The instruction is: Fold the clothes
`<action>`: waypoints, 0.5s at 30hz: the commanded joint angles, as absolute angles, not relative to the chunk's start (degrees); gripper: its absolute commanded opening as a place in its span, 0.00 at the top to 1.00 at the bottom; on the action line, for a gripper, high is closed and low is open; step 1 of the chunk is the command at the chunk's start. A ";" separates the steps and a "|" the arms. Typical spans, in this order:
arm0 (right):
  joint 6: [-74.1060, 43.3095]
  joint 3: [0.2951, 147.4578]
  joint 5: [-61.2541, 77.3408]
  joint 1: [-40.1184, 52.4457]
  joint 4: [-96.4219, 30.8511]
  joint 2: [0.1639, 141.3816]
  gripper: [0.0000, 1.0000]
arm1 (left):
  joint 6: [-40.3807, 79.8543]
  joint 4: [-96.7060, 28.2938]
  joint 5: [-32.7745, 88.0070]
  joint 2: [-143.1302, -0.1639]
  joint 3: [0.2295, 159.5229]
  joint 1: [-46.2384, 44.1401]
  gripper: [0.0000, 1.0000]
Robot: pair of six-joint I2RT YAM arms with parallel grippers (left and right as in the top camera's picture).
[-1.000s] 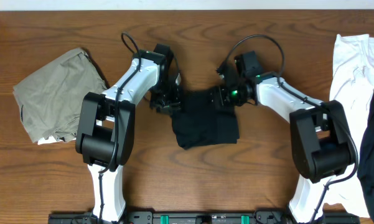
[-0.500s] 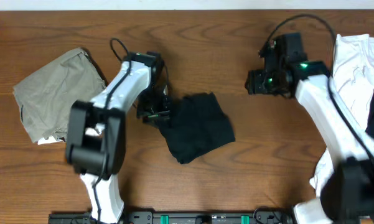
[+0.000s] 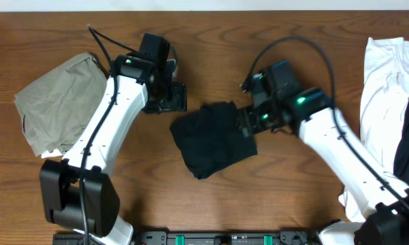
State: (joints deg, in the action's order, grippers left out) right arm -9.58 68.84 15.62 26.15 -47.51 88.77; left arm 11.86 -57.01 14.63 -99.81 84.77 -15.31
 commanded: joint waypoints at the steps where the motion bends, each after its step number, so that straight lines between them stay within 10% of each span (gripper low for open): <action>1: -13.32 63.68 19.18 28.80 -43.05 89.69 0.36 | 8.43 -55.40 14.79 -102.39 84.64 -15.18 0.35; 15: -18.41 51.24 21.61 30.30 -31.35 95.39 0.33 | 3.03 -54.78 17.54 -117.05 84.58 -15.22 0.35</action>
State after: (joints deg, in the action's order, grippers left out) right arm -17.04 51.64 20.91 29.98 -31.81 94.06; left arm 4.23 -54.46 16.80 -114.21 84.77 -15.31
